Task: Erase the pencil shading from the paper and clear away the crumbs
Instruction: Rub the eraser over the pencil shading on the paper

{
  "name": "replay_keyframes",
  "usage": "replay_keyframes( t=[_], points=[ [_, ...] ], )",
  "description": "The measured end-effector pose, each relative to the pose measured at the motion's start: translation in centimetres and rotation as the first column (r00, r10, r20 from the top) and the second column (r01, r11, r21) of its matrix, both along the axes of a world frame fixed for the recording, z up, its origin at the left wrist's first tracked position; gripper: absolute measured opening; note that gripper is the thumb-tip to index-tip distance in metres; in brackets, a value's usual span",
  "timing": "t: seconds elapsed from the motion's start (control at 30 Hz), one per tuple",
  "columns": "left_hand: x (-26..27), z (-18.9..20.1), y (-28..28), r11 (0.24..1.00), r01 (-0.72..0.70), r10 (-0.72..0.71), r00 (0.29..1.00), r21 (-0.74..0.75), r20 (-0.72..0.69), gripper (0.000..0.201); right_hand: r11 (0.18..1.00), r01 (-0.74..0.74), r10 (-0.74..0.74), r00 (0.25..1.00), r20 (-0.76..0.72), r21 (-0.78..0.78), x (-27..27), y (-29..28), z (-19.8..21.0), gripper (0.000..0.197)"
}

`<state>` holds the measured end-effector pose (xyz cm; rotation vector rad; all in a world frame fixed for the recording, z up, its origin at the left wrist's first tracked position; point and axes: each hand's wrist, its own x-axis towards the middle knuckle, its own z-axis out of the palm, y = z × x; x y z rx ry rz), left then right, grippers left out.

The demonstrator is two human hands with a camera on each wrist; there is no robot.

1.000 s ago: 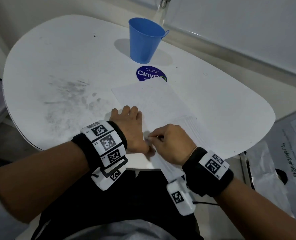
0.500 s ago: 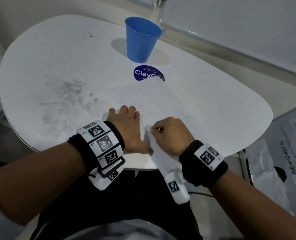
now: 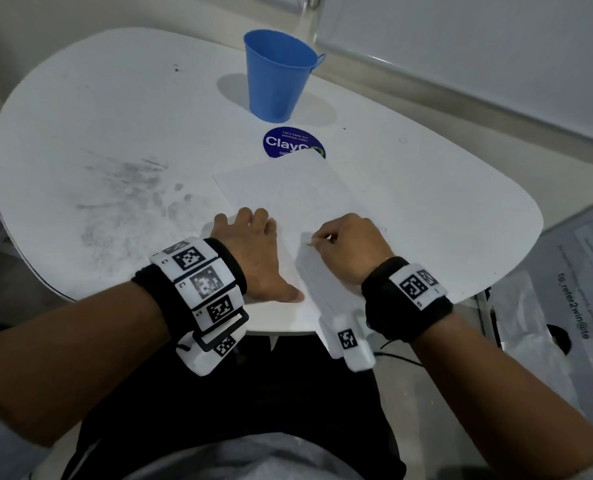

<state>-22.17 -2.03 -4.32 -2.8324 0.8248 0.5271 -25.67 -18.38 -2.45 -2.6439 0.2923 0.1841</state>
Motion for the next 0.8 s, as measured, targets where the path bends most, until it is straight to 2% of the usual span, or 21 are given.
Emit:
replay_keyframes(
  t=[0.07, 0.17, 0.3, 0.33, 0.43, 0.47, 0.6, 0.67, 0.73, 0.8],
  points=[
    [-0.1, 0.0, -0.1, 1.0, -0.001, 0.001, 1.0, 0.005, 0.0, 0.126, 1.0, -0.02, 0.02, 1.0, 0.012, -0.006, -0.3, 0.3, -0.2, 0.02],
    [-0.2, 0.2, -0.3, 1.0, -0.015, 0.015, 1.0, -0.005, -0.013, 0.125, 0.985, -0.173, 0.172, 0.984, -0.052, -0.008, -2.1, 2.4, -0.2, 0.023],
    [0.0, -0.1, -0.2, 1.0, 0.001, -0.001, 1.0, 0.003, 0.008, 0.126, 0.998, -0.026, 0.028, 0.999, 0.032, -0.06, -0.2, 0.7, -0.2, 0.02],
    [0.0, -0.1, -0.2, 1.0, 0.001, -0.001, 1.0, 0.007, 0.009, 0.126, 0.997, -0.029, 0.032, 0.999, 0.034, -0.065, -0.2, 0.7, -0.3, 0.021],
    [-0.2, 0.3, -0.3, 1.0, -0.005, 0.005, 1.0, 0.008, -0.016, 0.124, 0.978, -0.201, 0.198, 0.979, -0.05, -0.049, -1.7, 2.5, -0.2, 0.023],
    [-0.2, 0.3, -0.3, 1.0, -0.005, 0.005, 1.0, 0.002, -0.014, 0.122, 0.976, -0.215, 0.211, 0.975, -0.074, -0.045, -2.0, 2.6, -0.1, 0.023],
    [0.0, 0.0, -0.2, 1.0, 0.003, -0.003, 1.0, -0.007, 0.003, 0.122, 0.996, -0.026, 0.026, 1.0, -0.006, -0.081, -0.4, 0.0, 0.1, 0.02],
    [-0.1, 0.0, -0.2, 1.0, 0.004, -0.004, 1.0, -0.005, 0.0, 0.123, 0.995, -0.06, 0.059, 0.998, -0.003, -0.079, -1.2, 0.5, -0.1, 0.021],
    [-0.2, 0.1, -0.3, 1.0, 0.001, -0.001, 1.0, -0.009, -0.005, 0.122, 0.981, -0.175, 0.173, 0.984, -0.037, -0.082, -2.8, 2.0, -0.4, 0.022],
    [-0.1, 0.0, -0.2, 1.0, -0.003, 0.003, 1.0, -0.02, 0.001, 0.12, 0.983, -0.168, 0.164, 0.985, -0.056, -0.08, -3.0, 1.8, -0.4, 0.021]
  ],
)
